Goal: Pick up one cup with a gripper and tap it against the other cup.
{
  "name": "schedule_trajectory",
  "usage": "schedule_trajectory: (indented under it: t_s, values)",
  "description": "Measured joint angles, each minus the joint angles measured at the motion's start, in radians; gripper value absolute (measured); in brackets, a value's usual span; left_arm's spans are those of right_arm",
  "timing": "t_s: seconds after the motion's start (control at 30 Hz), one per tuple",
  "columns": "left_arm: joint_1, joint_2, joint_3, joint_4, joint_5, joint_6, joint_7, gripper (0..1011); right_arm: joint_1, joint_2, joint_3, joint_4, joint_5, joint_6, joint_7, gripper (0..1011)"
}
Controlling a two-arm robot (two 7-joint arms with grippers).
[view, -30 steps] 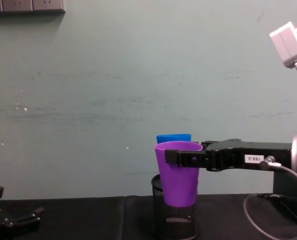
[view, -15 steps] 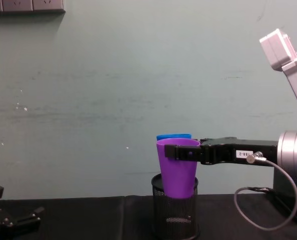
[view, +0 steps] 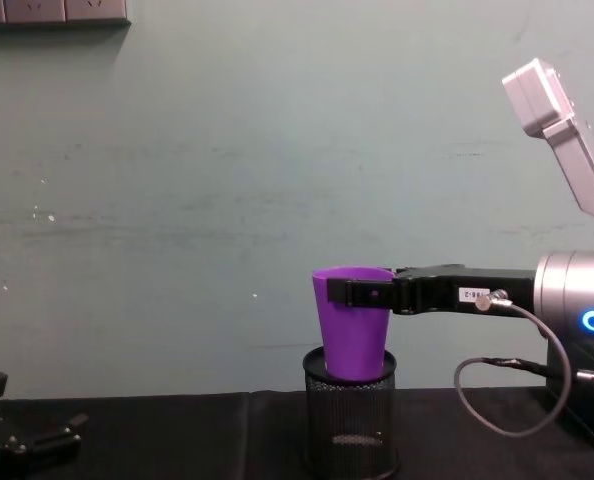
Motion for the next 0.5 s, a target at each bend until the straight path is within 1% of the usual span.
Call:
schedule_trajectory:
  t_s: [0.37, 0.5]
  values:
    - [0.0, 0.0, 0.0, 0.0, 0.0, 0.0, 0.0, 1000, 0.031, -0.029, 0.011, 0.039, -0.007, -0.005, 0.003, 726]
    - [0.0, 0.0, 0.0, 0.0, 0.0, 0.0, 0.0, 1000, 0.037, -0.034, 0.014, 0.048, -0.008, -0.005, 0.003, 726]
